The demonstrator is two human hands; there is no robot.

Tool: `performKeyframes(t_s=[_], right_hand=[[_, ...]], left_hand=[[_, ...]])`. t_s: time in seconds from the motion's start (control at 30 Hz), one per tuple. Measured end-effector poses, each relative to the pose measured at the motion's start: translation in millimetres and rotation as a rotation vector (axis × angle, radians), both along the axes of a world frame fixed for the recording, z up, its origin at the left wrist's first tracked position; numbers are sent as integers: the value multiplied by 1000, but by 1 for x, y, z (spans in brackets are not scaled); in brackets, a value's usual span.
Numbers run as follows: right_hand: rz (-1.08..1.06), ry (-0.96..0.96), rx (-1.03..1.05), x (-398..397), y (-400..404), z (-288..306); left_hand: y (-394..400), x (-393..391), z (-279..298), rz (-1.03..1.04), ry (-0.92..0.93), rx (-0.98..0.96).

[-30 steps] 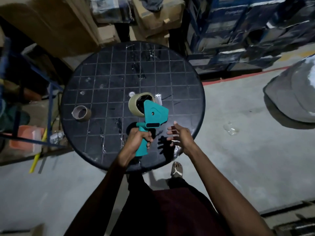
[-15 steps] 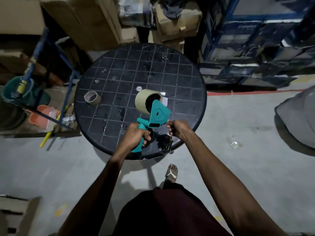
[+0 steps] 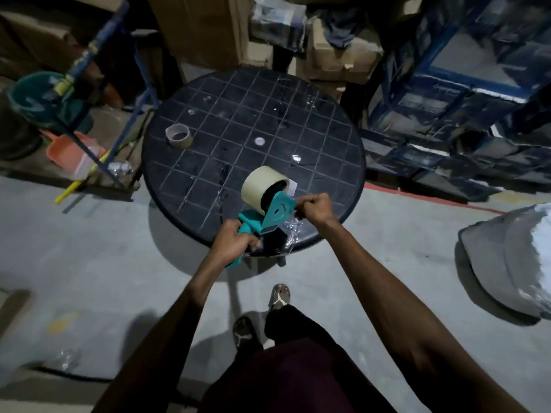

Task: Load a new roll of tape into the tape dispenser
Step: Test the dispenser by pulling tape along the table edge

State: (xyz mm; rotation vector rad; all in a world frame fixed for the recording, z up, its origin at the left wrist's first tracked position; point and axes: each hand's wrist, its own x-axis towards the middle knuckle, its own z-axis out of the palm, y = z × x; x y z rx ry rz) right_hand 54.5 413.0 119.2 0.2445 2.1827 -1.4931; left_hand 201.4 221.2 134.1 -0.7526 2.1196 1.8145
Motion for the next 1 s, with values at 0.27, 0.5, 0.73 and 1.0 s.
performKeyframes(t_s=[0.27, 0.5, 0.73, 1.0], right_hand=[[167, 18, 67, -31, -11, -16], [351, -63, 185, -85, 14, -89], [418, -66, 398, -101, 56, -172], [502, 63, 436, -98, 72, -188]], left_hand=[[15, 9, -28, 151, -48, 51], [70, -22, -74, 274, -151, 41], [142, -41, -129, 296, -306, -46], [175, -45, -152, 264, -354, -147]])
